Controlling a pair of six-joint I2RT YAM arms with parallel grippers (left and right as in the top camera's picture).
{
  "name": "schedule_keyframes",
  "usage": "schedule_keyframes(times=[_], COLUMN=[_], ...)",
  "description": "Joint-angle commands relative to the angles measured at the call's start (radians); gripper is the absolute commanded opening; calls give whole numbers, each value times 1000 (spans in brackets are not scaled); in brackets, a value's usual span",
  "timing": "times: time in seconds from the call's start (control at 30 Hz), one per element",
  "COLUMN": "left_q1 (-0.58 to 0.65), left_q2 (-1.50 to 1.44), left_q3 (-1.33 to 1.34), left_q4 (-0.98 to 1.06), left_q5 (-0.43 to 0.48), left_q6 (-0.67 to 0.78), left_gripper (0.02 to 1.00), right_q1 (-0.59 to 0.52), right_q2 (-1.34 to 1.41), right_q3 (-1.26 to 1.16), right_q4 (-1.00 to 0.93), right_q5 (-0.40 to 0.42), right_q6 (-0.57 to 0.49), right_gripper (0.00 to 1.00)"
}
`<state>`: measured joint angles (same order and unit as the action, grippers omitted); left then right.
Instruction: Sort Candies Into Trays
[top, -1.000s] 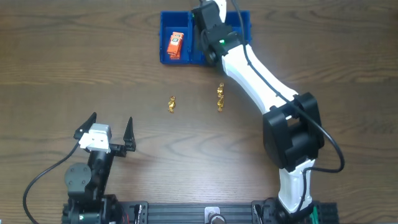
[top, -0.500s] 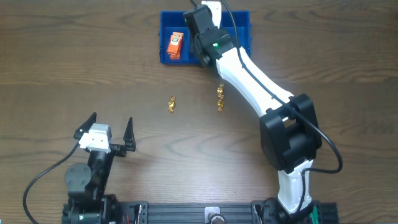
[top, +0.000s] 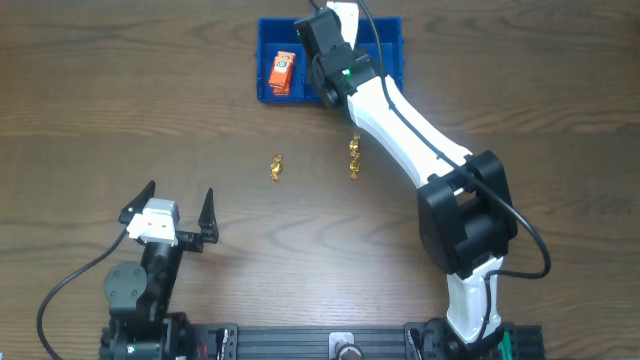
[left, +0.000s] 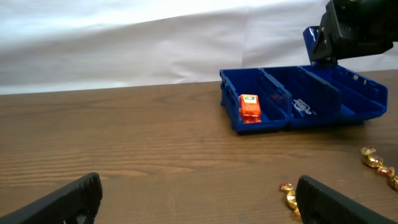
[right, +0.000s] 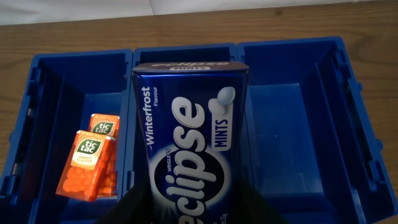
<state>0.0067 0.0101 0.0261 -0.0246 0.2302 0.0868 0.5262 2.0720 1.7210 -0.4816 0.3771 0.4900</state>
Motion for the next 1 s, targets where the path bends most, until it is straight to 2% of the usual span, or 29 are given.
schedule_keyframes(times=[0.03,0.1,0.13,0.4,0.6,0.7,0.8,0.9,1.0], left_q1=[6,6,6,6,6,6,6,6,6], left_q2=[-6,-6,-6,-6,-6,-6,-6,-6,-6], left_q3=[-21,-21,-21,-21,-21,-21,-21,-21,-21], left_q4=[-31,-31,-31,-31,-31,-31,-31,-31,-31], left_q5=[6,6,6,6,6,6,6,6,6], left_q6=[14,14,14,14,14,14,14,14,14], left_gripper=[996,998,998,998,996,998,998,996,998], right_q1=[11,11,11,11,46,119,195,264,319], right_q2=[18,18,18,17,-62,-130,-119,-65,5], right_q3=[13,13,13,15,58,59,57,56,56], right_q4=[0,-6,-10,-48,-173,-298,-417,-445,-440], right_q5=[28,38,43,50,56,22,-49,-114,-113], right_q6=[7,7,7,7,7,13,109,154,206], right_gripper=[649,958,1000,1000,1000,1000,998,1000,1000])
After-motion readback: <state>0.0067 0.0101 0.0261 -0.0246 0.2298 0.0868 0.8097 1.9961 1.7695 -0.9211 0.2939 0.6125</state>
